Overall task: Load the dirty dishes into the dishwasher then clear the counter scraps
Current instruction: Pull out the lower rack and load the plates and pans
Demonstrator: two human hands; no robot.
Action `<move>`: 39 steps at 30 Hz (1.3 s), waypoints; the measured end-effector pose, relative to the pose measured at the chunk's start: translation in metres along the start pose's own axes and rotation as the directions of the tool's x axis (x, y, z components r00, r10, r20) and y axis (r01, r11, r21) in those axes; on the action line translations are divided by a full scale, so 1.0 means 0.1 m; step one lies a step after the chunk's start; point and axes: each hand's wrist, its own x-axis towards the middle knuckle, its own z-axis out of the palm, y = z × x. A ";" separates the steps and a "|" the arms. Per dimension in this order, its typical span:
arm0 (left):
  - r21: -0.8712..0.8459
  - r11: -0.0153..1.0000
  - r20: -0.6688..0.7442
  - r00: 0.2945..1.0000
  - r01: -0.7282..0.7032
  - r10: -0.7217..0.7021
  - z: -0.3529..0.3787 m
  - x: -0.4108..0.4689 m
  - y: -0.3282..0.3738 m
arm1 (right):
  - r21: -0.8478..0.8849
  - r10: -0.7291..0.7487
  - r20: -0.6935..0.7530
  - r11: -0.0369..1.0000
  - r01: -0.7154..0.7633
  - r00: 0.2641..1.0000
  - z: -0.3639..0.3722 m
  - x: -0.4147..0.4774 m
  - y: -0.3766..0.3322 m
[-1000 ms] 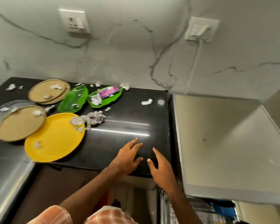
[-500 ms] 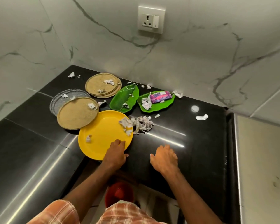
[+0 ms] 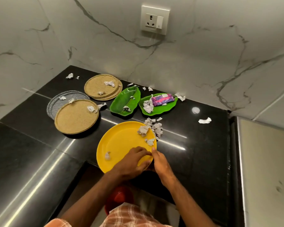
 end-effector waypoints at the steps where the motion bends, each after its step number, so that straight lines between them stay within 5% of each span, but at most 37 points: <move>1: -0.002 1.000 0.017 1.000 -0.007 0.007 0.00 0.07 0.01 | 0.009 0.001 -0.012 1.000 -0.001 1.000 -0.08 -0.05 0.01; 9: 0.150 0.989 0.068 0.998 -0.012 0.001 -0.05 0.84 0.17 | -0.052 -0.009 -0.207 0.999 -0.002 0.978 -0.78 -0.55 0.24; 12: 0.201 0.976 -0.080 0.994 0.084 -0.069 -0.02 1.01 0.26 | 0.047 0.003 -0.291 0.999 0.011 0.957 -1.07 -0.74 0.35; 15: 0.165 0.986 -0.225 0.972 -0.032 0.069 0.10 0.93 0.48 | 0.170 0.053 -0.372 0.985 0.012 0.927 -1.39 -0.91 0.51; 20: 0.230 0.973 0.277 0.959 -0.016 -0.049 0.25 0.60 0.96 | 0.324 0.104 -0.436 0.945 0.049 0.894 -1.83 -1.21 0.72; 24: 0.291 0.957 0.446 0.886 -0.010 -0.127 0.44 0.47 1.25 | 0.298 0.100 -0.458 0.954 0.047 0.883 -2.11 -1.48 0.88; 26: 0.261 0.965 0.310 0.943 0.035 -0.118 0.52 0.46 1.33 | 0.303 0.101 -0.459 0.952 0.048 0.882 -2.24 -1.63 0.97; 27: 0.237 0.970 0.131 0.988 0.052 -0.085 0.53 0.47 1.36 | 0.315 0.103 -0.458 0.948 0.052 0.883 -2.30 -1.69 1.00; 29: 0.262 0.961 -0.228 0.973 0.084 -0.023 0.54 0.51 1.44 | 0.329 0.094 -0.471 0.941 0.076 0.877 -2.45 -1.84 1.10; 31: 0.322 0.937 -0.306 0.951 0.135 -0.032 0.58 0.54 1.63 | 0.336 0.095 -0.491 0.938 0.087 0.866 -2.61 -2.02 1.20; 36: 0.157 0.985 0.087 0.993 0.065 -0.080 1.17 0.59 2.31 | 0.399 0.159 -0.556 0.912 0.094 0.816 -3.04 -2.46 1.52; 39: 0.085 0.996 0.140 0.989 0.039 -0.051 1.60 0.49 2.68 | 0.450 0.260 -0.618 0.891 0.063 0.742 -3.29 -2.76 1.70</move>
